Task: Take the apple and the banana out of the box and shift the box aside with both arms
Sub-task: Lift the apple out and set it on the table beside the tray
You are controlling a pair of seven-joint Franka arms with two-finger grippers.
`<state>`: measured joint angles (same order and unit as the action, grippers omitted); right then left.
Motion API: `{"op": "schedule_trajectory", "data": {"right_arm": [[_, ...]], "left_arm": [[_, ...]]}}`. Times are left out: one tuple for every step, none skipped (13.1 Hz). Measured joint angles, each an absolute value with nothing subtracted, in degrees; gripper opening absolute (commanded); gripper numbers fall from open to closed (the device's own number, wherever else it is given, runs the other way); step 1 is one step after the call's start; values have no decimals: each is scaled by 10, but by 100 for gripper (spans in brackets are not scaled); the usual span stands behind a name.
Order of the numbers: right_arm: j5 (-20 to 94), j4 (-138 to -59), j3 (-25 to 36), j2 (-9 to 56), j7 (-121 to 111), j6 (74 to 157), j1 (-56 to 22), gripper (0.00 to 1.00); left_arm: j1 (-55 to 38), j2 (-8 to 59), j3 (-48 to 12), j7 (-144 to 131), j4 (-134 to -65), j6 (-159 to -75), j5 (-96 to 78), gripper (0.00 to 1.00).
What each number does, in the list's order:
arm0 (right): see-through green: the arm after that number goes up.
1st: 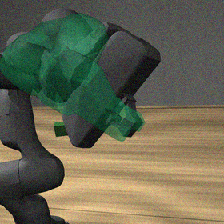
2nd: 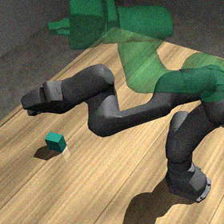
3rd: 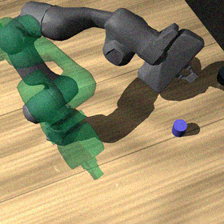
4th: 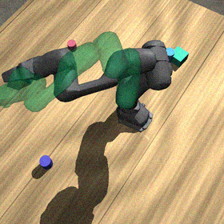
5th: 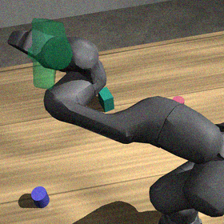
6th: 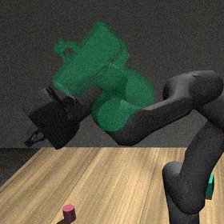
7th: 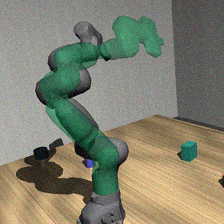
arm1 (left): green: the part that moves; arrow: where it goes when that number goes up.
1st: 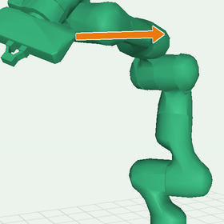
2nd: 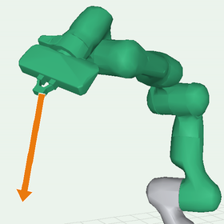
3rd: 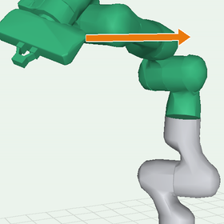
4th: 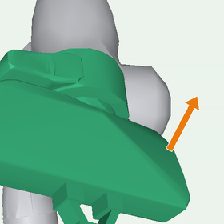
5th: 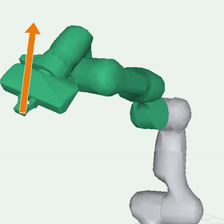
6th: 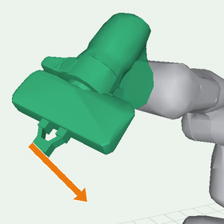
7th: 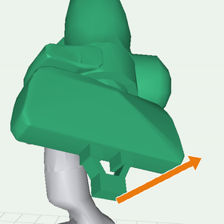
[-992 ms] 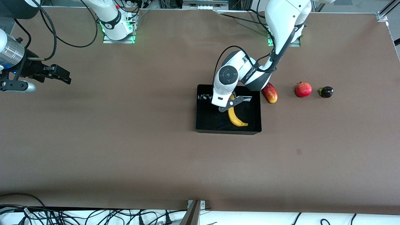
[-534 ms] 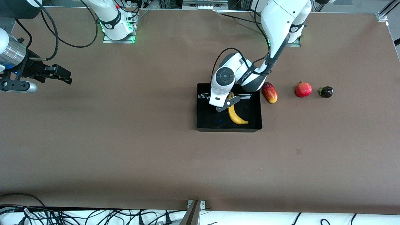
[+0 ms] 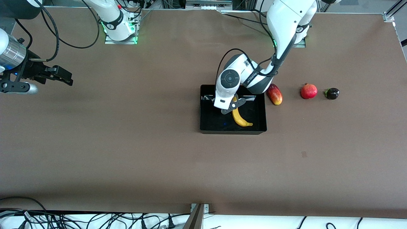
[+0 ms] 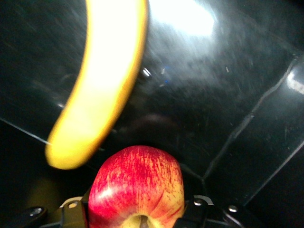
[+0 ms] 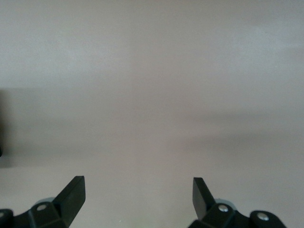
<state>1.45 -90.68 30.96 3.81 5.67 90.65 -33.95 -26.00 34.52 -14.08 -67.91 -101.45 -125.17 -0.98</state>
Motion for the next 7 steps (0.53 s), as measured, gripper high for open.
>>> {"op": "schedule_trajectory", "data": {"right_arm": [[15, -907, 309, 38, 57, 907, -340, 100], [15, -907, 310, 38, 57, 907, -339, 100], [15, -907, 310, 38, 57, 906, -339, 100], [15, -907, 311, 38, 57, 907, -339, 100], [15, -907, 312, 38, 57, 907, -339, 100], [15, -907, 313, 38, 57, 907, -339, 100], [15, -907, 315, 38, 57, 907, -338, 100]], "left_arm": [[-236, 326, -140, -649, -1001, -1207, -10, 0], [-206, 304, -138, -613, -986, -1161, -10, 0], [-175, 284, -136, -574, -970, -1121, -10, 0], [-140, 266, -135, -527, -955, -1084, -10, 0], [-103, 254, -134, -469, -941, -1052, -10, 0], [-66, 248, -132, -404, -932, -1032, -9, 0], [-29, 248, -129, -336, -930, -1027, -7, 0]]}}
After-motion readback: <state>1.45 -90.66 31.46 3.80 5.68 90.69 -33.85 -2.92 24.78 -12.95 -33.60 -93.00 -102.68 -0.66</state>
